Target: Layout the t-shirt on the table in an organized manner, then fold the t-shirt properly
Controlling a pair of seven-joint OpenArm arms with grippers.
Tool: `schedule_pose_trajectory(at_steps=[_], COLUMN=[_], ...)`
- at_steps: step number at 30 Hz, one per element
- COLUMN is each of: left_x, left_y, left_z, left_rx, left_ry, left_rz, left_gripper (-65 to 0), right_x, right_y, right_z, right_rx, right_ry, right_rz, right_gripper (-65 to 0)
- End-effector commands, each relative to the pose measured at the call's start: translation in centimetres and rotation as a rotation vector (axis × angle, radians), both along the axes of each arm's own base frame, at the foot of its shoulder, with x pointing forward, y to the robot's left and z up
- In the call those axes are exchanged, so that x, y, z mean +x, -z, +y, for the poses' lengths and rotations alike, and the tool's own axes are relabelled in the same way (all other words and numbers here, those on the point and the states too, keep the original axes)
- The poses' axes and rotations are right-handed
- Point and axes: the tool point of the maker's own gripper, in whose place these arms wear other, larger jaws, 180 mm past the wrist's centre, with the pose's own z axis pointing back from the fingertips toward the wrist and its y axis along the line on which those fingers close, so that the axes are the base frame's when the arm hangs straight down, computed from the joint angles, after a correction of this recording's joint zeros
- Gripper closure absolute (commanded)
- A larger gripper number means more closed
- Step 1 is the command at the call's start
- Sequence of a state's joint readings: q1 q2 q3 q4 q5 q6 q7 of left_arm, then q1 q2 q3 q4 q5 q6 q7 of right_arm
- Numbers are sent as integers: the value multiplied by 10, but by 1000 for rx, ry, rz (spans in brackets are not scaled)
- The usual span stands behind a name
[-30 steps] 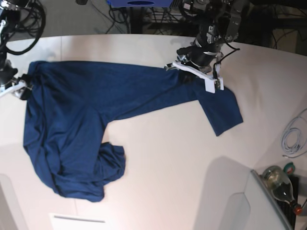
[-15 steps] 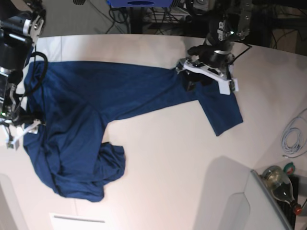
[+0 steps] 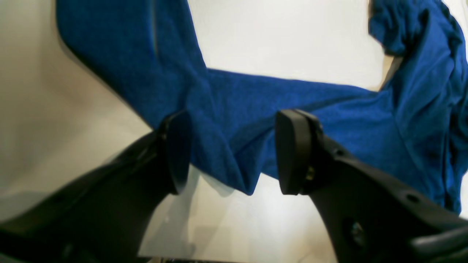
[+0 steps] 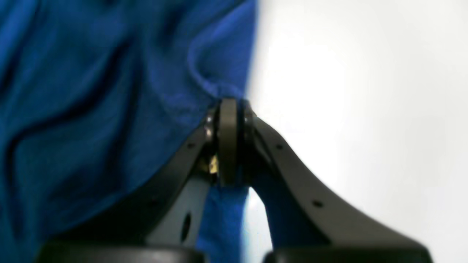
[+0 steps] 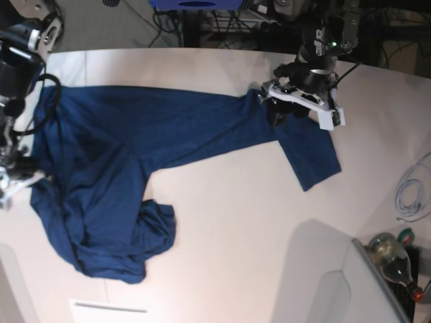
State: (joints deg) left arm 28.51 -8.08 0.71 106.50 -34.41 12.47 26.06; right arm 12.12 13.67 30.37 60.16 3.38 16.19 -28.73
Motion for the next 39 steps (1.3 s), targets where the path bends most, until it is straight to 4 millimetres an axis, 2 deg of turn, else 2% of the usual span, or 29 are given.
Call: schedule_pose_trajectory(at_steps=[1,4,8,11,14,19,21,23,24,25,26,28,29,31,32,33,36,39], left_x=[5,5,14,18,23,24,25,25,25,26,27,32,34,34,34,34,28,15], left_y=[-9,-8,-12,-15,-18,-18,-19,-19,-19,-19,-19,-22,-24,-23,-24,-24,-20,-15], left_z=[1,1,-1,-2,-5,-4,-4,-1,1,2,3,4,5,9,10,13,17,32], left_rx=[4,5,3,1,-5,-3,-3,3,5,16,37,96,127,173,182,180,186,199], left_ry=[1,1,4,7,11,12,11,7,3,5,10,32,39,46,45,36,24,-14], left_rz=[-35,-35,-56,-66,-77,-80,-83,-84,-83,-85,-89,-109,-117,-120,-121,-119,-103,-71], left_gripper=[-346,-346,-346,-346,-346,-346,-346,-346,-344,-344,-342,-327,-288,-140,-39,0,0,0], right_x=[7,-10,-27,-36,-43,-33,-36,-39,-37,-30,-27,-15,-8,9,16,25,49,72], right_y=[-32,-55,-57,-46,-28,-6,-4,-3,-9,-18,-19,-34,-46,-60,-61,-60,-51,-38], right_z=[-28,-57,-75,-83,-82,-76,-86,-80,-76,-64,-44,-1,23,75,99,123,174,205], right_rx=[-62,-102,-108,-93,-63,-19,-26,-54,-76,-93,-105,-157,-185,-201,-204,-203,-196,-184], right_ry=[35,101,156,180,190,199,205,162,134,97,50,-64,-131,-270,-341,-411,-554,-620], right_rz=[-78,-97,-89,-57,-18,-48,-3,99,126,124,122,47,-8,-89,-105,-113,-94,-47], right_gripper=[0,0,0,0,0,-14,-81,-203,-251,-288,-305,-314,-314,-315,-315,-315,-315,-312])
